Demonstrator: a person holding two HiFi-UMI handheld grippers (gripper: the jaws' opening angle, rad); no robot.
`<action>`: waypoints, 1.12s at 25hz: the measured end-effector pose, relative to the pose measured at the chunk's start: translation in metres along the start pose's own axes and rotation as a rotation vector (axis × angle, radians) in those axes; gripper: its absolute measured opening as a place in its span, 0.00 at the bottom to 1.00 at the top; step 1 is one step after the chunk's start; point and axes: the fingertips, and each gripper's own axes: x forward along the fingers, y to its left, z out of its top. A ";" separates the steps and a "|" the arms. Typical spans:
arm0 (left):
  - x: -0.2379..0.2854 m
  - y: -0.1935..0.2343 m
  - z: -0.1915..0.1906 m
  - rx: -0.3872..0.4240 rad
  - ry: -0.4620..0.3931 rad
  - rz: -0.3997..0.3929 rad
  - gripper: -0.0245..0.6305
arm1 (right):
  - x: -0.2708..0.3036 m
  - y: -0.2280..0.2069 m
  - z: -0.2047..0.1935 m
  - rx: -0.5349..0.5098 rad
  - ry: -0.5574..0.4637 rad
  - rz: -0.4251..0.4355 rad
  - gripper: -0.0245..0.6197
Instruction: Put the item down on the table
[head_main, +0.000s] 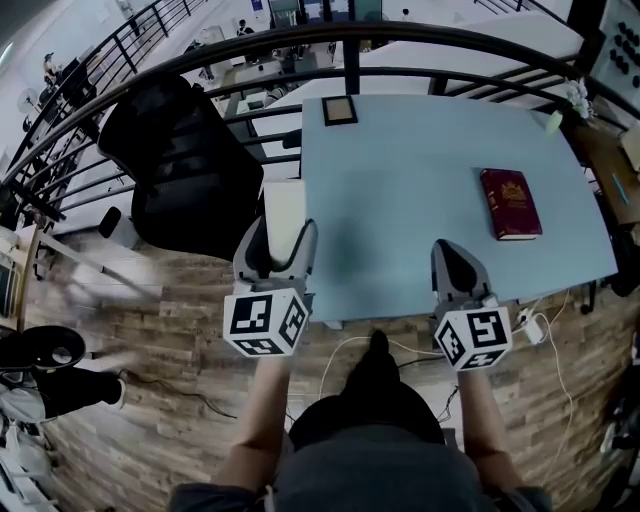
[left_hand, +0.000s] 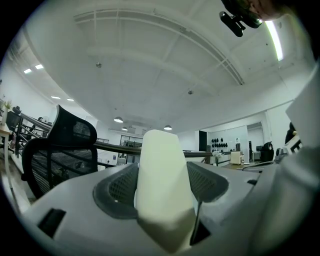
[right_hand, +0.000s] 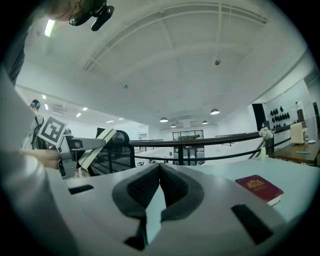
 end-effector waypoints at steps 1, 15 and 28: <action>0.004 0.000 -0.001 0.002 0.003 0.001 0.51 | 0.004 -0.001 -0.001 0.002 0.002 0.005 0.04; 0.088 0.001 -0.041 0.031 0.095 0.021 0.51 | 0.059 -0.035 -0.022 0.023 0.068 0.044 0.04; 0.149 -0.007 -0.166 0.059 0.404 0.019 0.51 | 0.077 -0.058 -0.034 0.049 0.099 0.044 0.04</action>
